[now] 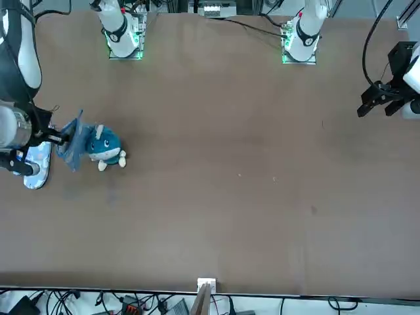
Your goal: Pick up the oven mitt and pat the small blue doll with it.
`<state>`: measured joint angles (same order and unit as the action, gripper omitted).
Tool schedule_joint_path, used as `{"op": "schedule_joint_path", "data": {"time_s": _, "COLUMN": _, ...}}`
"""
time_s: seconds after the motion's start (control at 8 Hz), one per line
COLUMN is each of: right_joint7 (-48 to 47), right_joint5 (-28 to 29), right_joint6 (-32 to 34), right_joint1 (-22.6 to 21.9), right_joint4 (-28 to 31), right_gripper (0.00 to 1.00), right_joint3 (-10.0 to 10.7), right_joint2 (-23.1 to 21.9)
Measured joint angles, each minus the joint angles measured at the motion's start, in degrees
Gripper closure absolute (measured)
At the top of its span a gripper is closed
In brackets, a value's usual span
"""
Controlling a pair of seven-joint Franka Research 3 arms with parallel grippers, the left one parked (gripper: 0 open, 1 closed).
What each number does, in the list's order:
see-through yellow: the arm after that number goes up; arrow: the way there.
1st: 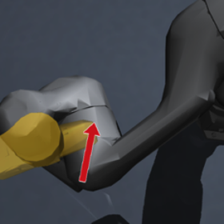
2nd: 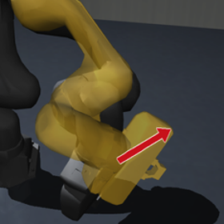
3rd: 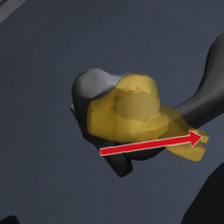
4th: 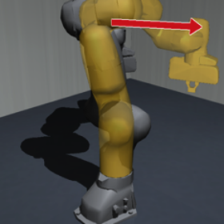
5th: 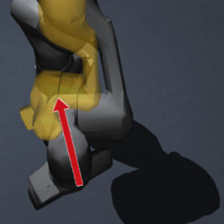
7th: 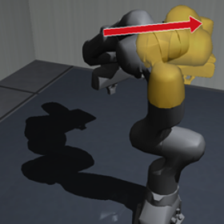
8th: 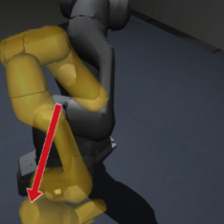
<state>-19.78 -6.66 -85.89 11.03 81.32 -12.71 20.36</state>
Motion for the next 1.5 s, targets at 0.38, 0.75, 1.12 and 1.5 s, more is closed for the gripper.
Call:
{"op": "schedule_joint_path", "data": {"time_s": 0.38, "right_joint7": -0.14, "right_joint5": -1.25, "right_joint6": -3.01, "right_joint1": 0.59, "right_joint4": -1.13, "right_gripper": 0.97, "right_joint3": 1.19, "right_joint2": 0.17}}
{"op": "schedule_joint_path", "data": {"time_s": 0.75, "right_joint7": 0.12, "right_joint5": -8.0, "right_joint6": 1.65, "right_joint1": 0.8, "right_joint4": -2.55, "right_gripper": 0.97, "right_joint3": 1.6, "right_joint2": 0.14}}
{"op": "schedule_joint_path", "data": {"time_s": 1.12, "right_joint7": -0.2, "right_joint5": -7.15, "right_joint6": 7.56, "right_joint1": 0.06, "right_joint4": -2.42, "right_gripper": 0.97, "right_joint3": 1.4, "right_joint2": 0.36}}
{"op": "schedule_joint_path", "data": {"time_s": 1.5, "right_joint7": -3.62, "right_joint5": -1.81, "right_joint6": 7.24, "right_joint1": -1.02, "right_joint4": -2.2, "right_gripper": 0.97, "right_joint3": 1.21, "right_joint2": 1.82}}
